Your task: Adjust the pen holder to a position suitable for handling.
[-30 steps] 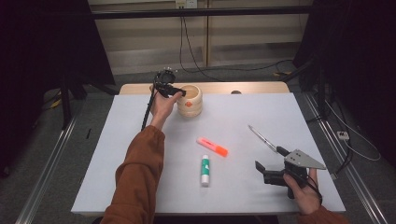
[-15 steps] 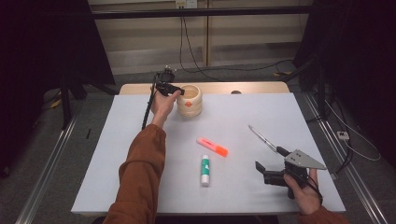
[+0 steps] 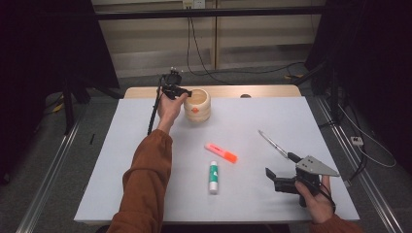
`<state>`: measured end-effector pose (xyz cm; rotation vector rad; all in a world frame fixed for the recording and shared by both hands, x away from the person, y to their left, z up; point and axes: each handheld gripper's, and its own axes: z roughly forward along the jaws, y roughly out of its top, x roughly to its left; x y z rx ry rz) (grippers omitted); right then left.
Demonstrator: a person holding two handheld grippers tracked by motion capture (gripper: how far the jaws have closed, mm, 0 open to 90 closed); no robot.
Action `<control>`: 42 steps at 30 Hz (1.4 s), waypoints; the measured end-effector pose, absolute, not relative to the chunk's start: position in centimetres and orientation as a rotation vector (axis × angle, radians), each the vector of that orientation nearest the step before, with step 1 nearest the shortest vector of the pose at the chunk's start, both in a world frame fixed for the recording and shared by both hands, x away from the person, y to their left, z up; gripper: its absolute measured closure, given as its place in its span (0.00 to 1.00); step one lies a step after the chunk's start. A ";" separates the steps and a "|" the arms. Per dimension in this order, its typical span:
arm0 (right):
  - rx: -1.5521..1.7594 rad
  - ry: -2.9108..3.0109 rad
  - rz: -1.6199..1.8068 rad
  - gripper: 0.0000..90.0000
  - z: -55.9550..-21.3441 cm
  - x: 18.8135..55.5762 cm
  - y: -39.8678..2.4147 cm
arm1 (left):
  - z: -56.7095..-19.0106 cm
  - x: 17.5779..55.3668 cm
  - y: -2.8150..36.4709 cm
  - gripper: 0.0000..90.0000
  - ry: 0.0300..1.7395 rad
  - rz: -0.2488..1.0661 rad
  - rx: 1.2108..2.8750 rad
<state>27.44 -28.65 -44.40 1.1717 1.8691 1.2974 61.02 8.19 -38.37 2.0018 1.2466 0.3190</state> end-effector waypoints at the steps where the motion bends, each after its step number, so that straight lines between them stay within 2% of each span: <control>1: 1.172 1.869 1.298 0.03 -44.4 27.4 -28.7 | -38.3 60.9 8.2 0.79 1.238 0.322 2.002; 20: 1.164 1.872 1.290 0.03 -44.4 27.5 -28.5 | -36.3 57.9 9.4 0.78 1.205 0.295 1.975; 36: 1.161 1.874 1.282 0.03 -44.3 27.5 -28.2 | -33.9 52.9 11.1 0.78 1.168 0.314 1.968; 42: 1.160 1.874 1.282 0.03 -44.3 27.5 -28.2 | -33.8 51.0 11.7 0.79 1.173 0.284 1.975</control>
